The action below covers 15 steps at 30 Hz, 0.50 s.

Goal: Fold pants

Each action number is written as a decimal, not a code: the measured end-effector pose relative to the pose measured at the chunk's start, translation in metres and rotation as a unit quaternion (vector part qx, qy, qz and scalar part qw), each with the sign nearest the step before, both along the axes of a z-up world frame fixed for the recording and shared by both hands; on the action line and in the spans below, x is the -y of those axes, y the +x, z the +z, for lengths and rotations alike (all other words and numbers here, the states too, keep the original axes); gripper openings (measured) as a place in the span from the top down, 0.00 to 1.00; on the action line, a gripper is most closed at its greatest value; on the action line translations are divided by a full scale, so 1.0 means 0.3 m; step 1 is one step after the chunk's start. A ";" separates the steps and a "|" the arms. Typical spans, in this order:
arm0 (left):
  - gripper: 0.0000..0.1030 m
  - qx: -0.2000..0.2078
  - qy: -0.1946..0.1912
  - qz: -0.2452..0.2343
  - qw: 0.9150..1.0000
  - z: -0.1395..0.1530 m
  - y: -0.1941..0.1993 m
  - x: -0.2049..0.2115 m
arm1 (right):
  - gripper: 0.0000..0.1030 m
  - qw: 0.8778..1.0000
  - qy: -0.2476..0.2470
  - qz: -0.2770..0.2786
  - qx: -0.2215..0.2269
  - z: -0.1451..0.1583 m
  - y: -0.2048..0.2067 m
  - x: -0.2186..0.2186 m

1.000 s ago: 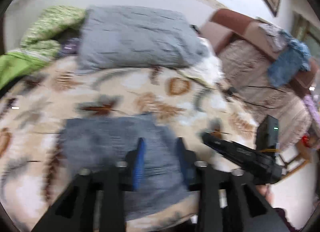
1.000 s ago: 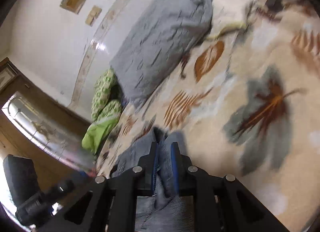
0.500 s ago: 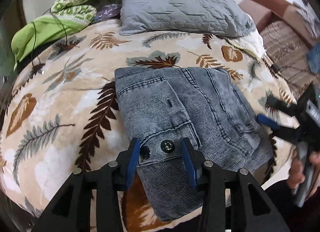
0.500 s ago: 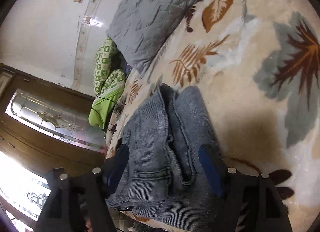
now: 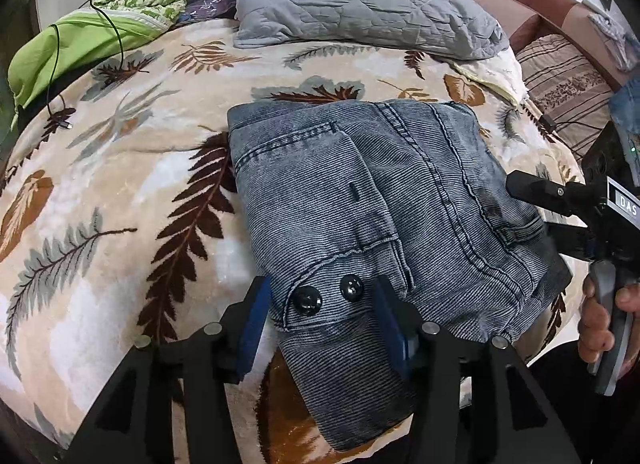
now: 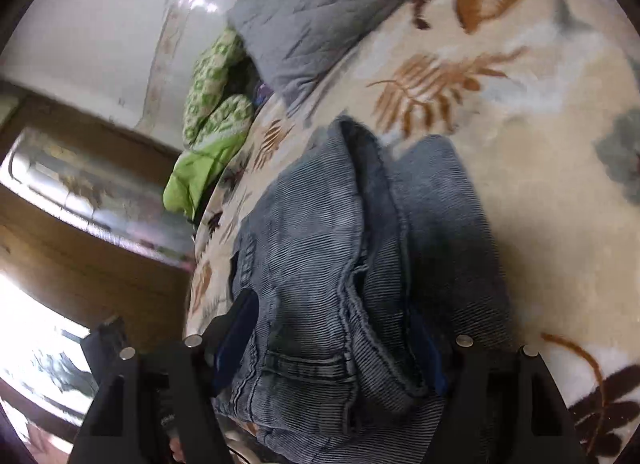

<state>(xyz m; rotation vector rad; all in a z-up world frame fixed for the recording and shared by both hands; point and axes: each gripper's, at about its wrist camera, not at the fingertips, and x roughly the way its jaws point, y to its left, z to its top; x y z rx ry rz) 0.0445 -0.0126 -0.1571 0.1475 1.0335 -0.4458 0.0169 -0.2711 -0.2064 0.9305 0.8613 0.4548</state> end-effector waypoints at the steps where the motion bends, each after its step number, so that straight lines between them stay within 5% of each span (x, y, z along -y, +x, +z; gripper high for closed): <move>1: 0.47 -0.005 -0.004 0.002 1.000 -0.007 0.003 -0.010 | 0.60 1.000 0.004 0.012 0.003 0.008 0.006 -0.014; 2: 0.47 -0.015 -0.014 0.006 1.000 -0.016 0.010 -0.025 | 0.72 1.000 -0.003 0.018 0.003 0.021 0.007 -0.028; 6: 0.46 -0.038 -0.059 0.019 0.997 -0.016 0.018 -0.076 | 0.75 0.998 -0.056 0.026 0.015 0.107 -0.018 -0.077; 12: 0.49 0.024 -0.036 -0.038 0.998 0.097 -0.064 0.003 | 0.78 0.991 -0.124 0.010 0.047 0.230 -0.138 -0.068; 15: 0.46 0.028 -0.031 -0.069 0.997 0.105 -0.091 0.064 | 0.78 0.986 -0.161 -0.009 0.034 0.212 -0.199 -0.013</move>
